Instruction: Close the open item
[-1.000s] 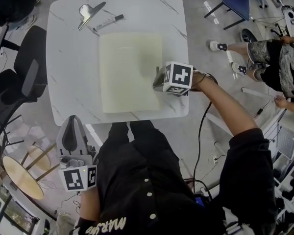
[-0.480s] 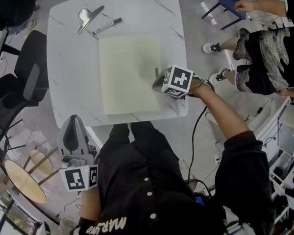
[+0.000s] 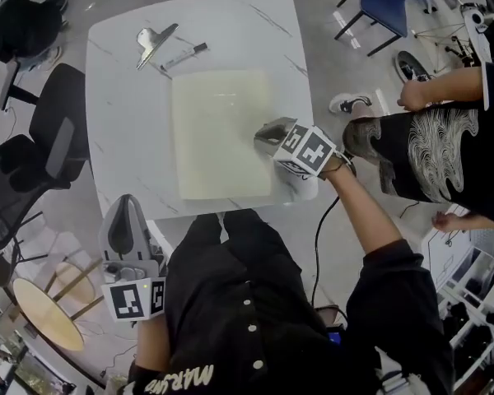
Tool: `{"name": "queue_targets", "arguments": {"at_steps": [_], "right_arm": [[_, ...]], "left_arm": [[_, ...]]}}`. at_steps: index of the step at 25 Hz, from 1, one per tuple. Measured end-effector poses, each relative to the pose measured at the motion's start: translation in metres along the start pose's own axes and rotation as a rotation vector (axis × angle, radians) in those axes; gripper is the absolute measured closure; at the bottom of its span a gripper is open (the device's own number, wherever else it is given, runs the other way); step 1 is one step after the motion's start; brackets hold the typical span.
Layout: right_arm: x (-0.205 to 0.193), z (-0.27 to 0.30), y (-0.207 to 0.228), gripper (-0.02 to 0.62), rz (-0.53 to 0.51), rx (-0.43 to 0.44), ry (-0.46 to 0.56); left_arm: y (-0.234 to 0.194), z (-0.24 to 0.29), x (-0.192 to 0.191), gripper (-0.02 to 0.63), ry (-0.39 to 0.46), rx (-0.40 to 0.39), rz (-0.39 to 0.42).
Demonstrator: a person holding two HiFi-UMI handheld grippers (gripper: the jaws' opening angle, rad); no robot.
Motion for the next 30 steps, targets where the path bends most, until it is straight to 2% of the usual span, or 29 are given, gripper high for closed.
{"name": "queue_targets", "arguments": {"at_steps": [3,8,10,15,26,28,30], "right_arm": [[0.008,0.008,0.005,0.554,-0.044,-0.108,0.007],[-0.013,0.026,0.0,0.554,-0.264,-0.282,-0.112],[-0.015,0.026,0.001,0.554,-0.271,-0.311,-0.106],[-0.02,0.024,0.007,0.551,-0.129,-0.298,-0.046],[-0.03,0.021,0.027,0.555,0.331,-0.166,0.173],[-0.028,0.017,0.027,0.555,0.351,-0.169,0.192],[-0.028,0.013,0.025,0.555,0.325,-0.202,0.19]], "left_arm": [[0.001,-0.001,0.0,0.588,0.0,-0.005,0.001],[0.001,-0.002,0.001,0.588,0.0,-0.009,0.0],[-0.001,-0.002,0.0,0.588,-0.005,-0.006,-0.002],[-0.003,0.0,-0.003,0.588,-0.02,-0.008,-0.002],[0.001,0.013,0.002,0.588,-0.019,-0.044,0.013],[0.002,0.015,0.003,0.588,-0.014,-0.05,0.014],[0.001,0.016,0.006,0.588,-0.008,-0.056,0.014]]}}
Point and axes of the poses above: the fingertips, and each gripper's own axes: z forward along the fingers, y to its right, x out of its top, the point moved 3 cm from there along -z, backward along the fingers, and after that the axes turned 3 degrees about -z, right-handed, at the moved point
